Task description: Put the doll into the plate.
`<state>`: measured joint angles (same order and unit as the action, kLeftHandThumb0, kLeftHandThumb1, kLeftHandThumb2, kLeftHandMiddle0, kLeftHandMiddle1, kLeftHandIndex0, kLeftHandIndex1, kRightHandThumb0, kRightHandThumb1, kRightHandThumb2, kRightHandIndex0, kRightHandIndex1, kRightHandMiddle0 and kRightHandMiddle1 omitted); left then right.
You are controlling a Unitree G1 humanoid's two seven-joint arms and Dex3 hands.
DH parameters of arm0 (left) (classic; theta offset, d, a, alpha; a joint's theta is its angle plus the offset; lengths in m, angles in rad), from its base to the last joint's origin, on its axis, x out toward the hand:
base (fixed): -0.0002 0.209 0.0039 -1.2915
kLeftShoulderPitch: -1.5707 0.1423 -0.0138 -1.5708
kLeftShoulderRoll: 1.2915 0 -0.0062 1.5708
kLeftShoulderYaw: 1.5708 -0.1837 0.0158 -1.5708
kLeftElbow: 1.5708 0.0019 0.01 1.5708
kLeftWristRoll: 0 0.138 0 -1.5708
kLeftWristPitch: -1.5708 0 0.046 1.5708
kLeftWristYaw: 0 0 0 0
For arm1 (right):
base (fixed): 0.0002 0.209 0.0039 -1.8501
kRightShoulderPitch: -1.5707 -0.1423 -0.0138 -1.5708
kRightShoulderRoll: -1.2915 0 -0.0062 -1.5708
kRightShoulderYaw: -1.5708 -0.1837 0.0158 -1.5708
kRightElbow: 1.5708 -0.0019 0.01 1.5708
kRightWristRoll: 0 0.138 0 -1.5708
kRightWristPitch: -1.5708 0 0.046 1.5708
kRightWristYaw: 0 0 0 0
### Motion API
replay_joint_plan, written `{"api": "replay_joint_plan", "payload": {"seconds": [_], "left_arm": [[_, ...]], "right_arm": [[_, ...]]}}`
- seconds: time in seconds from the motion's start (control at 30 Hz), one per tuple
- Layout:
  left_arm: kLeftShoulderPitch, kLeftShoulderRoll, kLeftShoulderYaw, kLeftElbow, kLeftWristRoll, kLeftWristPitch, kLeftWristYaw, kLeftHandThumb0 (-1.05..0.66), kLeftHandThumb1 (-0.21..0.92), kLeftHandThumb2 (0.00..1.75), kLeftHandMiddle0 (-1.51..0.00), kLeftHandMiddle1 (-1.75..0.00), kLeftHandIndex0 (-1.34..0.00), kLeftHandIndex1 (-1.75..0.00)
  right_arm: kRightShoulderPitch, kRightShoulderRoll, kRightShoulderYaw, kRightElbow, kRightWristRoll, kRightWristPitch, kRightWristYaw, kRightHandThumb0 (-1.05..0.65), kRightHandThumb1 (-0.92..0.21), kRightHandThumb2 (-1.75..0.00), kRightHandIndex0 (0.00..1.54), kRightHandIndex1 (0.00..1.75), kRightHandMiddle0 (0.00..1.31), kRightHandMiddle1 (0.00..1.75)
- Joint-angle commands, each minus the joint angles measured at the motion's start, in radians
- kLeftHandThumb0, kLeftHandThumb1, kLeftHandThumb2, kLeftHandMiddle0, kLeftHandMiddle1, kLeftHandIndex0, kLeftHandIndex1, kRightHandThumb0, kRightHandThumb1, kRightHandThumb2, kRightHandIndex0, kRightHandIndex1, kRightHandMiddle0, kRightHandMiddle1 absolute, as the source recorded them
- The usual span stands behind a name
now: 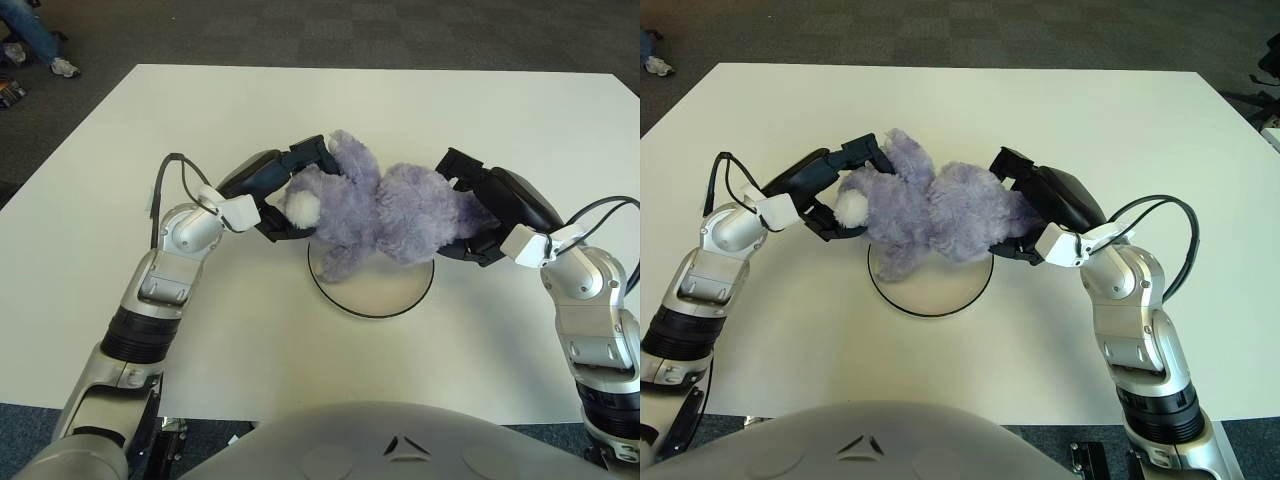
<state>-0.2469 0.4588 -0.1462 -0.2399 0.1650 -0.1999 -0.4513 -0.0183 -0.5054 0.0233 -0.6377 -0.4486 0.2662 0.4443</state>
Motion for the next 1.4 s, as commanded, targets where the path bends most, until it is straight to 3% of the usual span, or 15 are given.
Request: {"api": "replay_joint_plan", "payload": {"seconds": [0.0, 0.03, 0.07, 0.13, 0.23, 0.4, 0.77, 1.0, 1.2, 1.37], "left_arm": [[0.010, 0.008, 0.002, -0.020, -0.015, 0.015, -0.021, -0.14, 0.41, 1.02, -0.42, -1.74, -0.12, -1.34], [0.010, 0.008, 0.002, -0.021, -0.014, 0.016, -0.022, -0.35, 0.42, 0.95, -0.39, -1.75, -0.11, -1.31], [0.010, 0.008, 0.003, -0.022, -0.014, 0.017, -0.023, -0.43, 0.42, 0.92, -0.38, -1.75, -0.10, -1.30], [0.011, 0.008, 0.004, -0.026, -0.015, 0.024, -0.027, -0.61, 0.43, 0.85, -0.34, -1.75, -0.08, -1.27], [0.012, 0.009, 0.004, -0.030, -0.017, 0.033, -0.032, -0.70, 0.43, 0.82, -0.30, -1.75, -0.04, -1.24], [0.011, 0.011, 0.006, -0.036, -0.026, 0.047, -0.044, -0.76, 0.45, 0.80, -0.20, -1.74, -0.01, -1.21], [-0.003, 0.038, 0.005, -0.054, -0.100, 0.093, -0.126, -0.85, 0.54, 0.71, -0.13, -1.37, 0.00, -1.05], [-0.016, 0.058, 0.006, -0.041, -0.126, 0.068, -0.168, -0.89, 0.58, 0.65, -0.13, -1.36, 0.00, -0.99], [-0.023, 0.063, 0.007, -0.024, -0.138, 0.037, -0.181, -0.93, 0.62, 0.61, -0.12, -1.22, 0.00, -0.92], [-0.032, 0.063, 0.005, 0.003, -0.162, -0.001, -0.203, -0.96, 0.70, 0.52, -0.11, -0.90, 0.00, -0.88]], "right_arm": [[0.000, -0.021, -0.027, 0.008, 0.030, -0.039, 0.003, -0.63, -0.32, -0.91, 0.29, 1.25, 0.00, 1.15], [0.000, -0.021, -0.028, 0.007, 0.036, -0.038, 0.008, -0.64, -0.31, -0.91, 0.34, 1.43, 0.00, 1.11], [-0.001, -0.021, -0.027, 0.007, 0.039, -0.037, 0.011, -0.64, -0.31, -0.91, 0.35, 1.41, 0.00, 1.09], [0.000, -0.022, -0.029, 0.007, 0.044, -0.041, 0.011, -0.66, -0.32, -0.90, 0.28, 1.21, 0.00, 1.03], [0.000, -0.029, -0.032, 0.009, 0.046, -0.049, 0.009, -0.69, -0.34, -0.87, 0.23, 0.96, 0.00, 0.97], [-0.007, -0.046, -0.035, 0.025, 0.046, -0.072, 0.011, -0.73, -0.39, -0.83, 0.21, 0.78, 0.00, 0.90], [-0.012, -0.069, -0.045, 0.058, 0.059, -0.110, 0.017, -0.78, -0.42, -0.78, 0.18, 0.70, 0.00, 0.85], [-0.007, -0.067, -0.059, 0.061, 0.077, -0.123, 0.016, -0.81, -0.45, -0.74, 0.17, 0.77, 0.00, 0.90], [-0.001, -0.066, -0.069, 0.053, 0.095, -0.116, 0.017, -0.78, -0.41, -0.76, 0.17, 0.91, 0.00, 0.92], [0.009, -0.066, -0.083, 0.040, 0.116, -0.112, 0.023, -0.79, -0.41, -0.77, 0.19, 0.99, 0.00, 0.91]]}}
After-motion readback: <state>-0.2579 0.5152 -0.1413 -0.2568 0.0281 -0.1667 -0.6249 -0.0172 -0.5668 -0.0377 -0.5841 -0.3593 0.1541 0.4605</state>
